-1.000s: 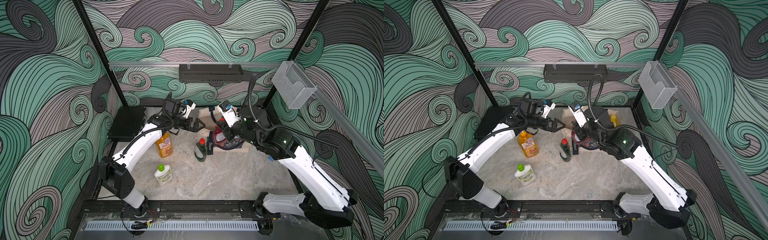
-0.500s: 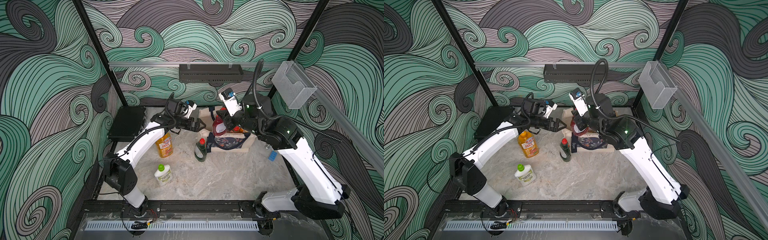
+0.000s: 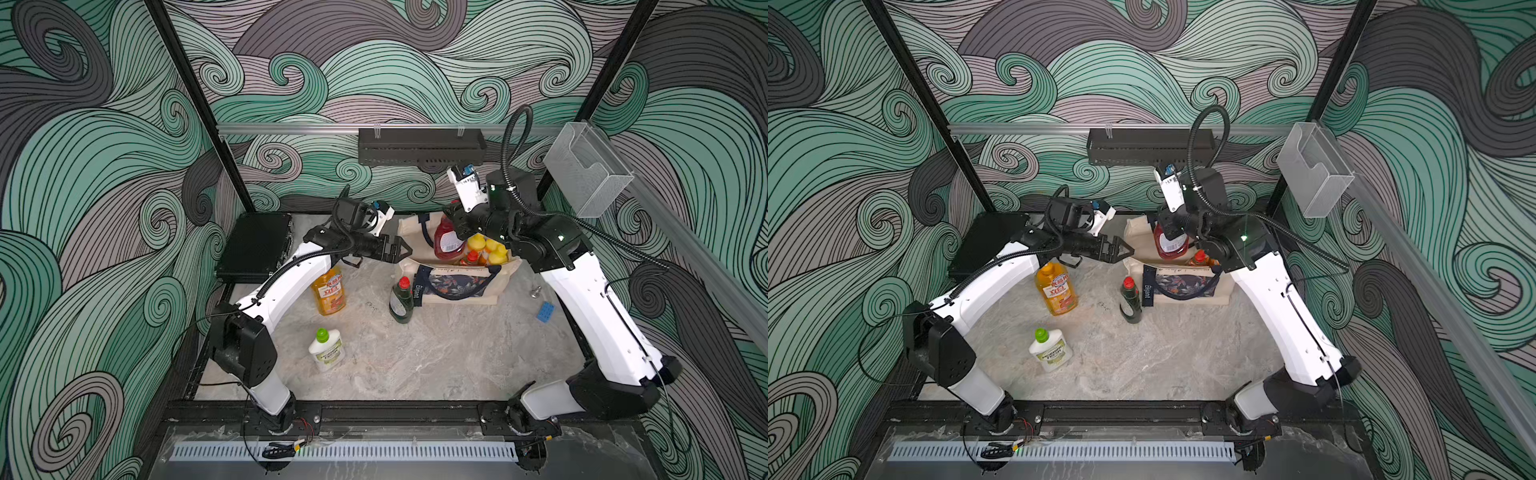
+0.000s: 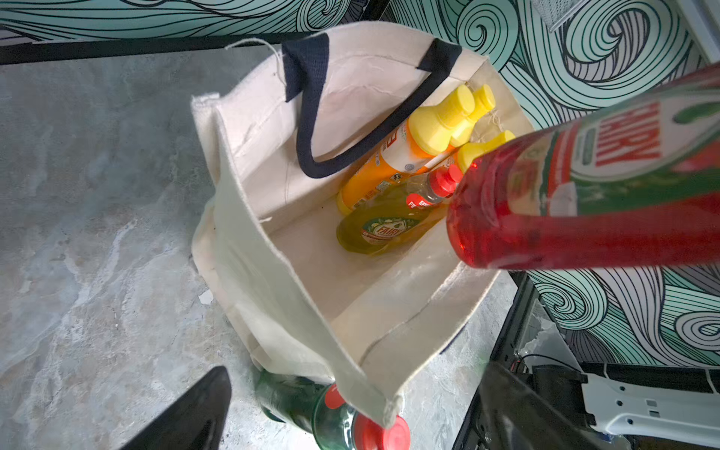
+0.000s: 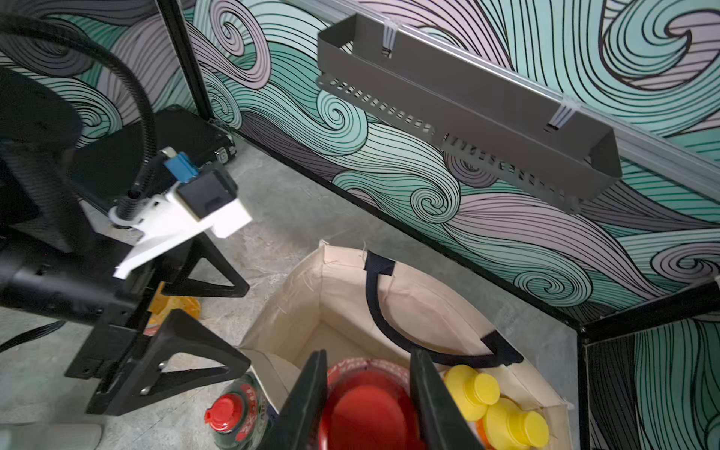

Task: Pack dish soap into the shopping bag
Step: Place the bottle of dish soap in the shopping bag.

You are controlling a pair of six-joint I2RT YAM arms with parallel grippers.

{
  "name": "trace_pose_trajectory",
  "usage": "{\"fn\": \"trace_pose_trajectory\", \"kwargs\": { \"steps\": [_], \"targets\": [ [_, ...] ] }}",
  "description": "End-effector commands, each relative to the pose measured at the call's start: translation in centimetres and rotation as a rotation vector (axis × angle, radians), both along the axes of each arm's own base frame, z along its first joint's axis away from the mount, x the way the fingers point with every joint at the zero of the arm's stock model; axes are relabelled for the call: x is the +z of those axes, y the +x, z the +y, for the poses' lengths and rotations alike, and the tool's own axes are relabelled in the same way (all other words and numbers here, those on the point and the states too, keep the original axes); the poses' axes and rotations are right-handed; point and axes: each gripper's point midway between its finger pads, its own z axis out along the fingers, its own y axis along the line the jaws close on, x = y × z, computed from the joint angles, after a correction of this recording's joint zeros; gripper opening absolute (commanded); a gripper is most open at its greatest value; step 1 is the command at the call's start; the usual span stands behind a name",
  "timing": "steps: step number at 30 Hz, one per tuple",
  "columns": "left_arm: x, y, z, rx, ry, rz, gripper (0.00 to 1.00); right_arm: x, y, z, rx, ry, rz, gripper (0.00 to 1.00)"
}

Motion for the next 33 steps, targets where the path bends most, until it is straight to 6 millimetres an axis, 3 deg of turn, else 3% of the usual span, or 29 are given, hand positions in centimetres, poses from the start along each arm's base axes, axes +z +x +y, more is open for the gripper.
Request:
{"fn": "trace_pose_trajectory", "kwargs": {
  "steps": [1, 14, 29, 33],
  "targets": [
    [1.4, 0.3, -0.6, -0.019, -0.016, -0.035, 0.99, 4.7, 1.3, -0.3, -0.011, 0.110, -0.169, 0.00],
    [0.7, 0.5, -0.5, -0.018, 0.011, -0.035, 0.99, 0.9, 7.3, -1.7, -0.049, 0.158, -0.133, 0.00],
    [0.1, 0.7, -0.6, -0.022, 0.013, -0.025, 0.99, -5.0, 11.0, -3.6, -0.106, 0.176, -0.063, 0.00],
    [0.2, 0.6, -0.6, -0.019, 0.011, -0.024, 0.99, -5.7, 11.8, -3.6, -0.104, 0.181, -0.075, 0.00]
  ]
}}
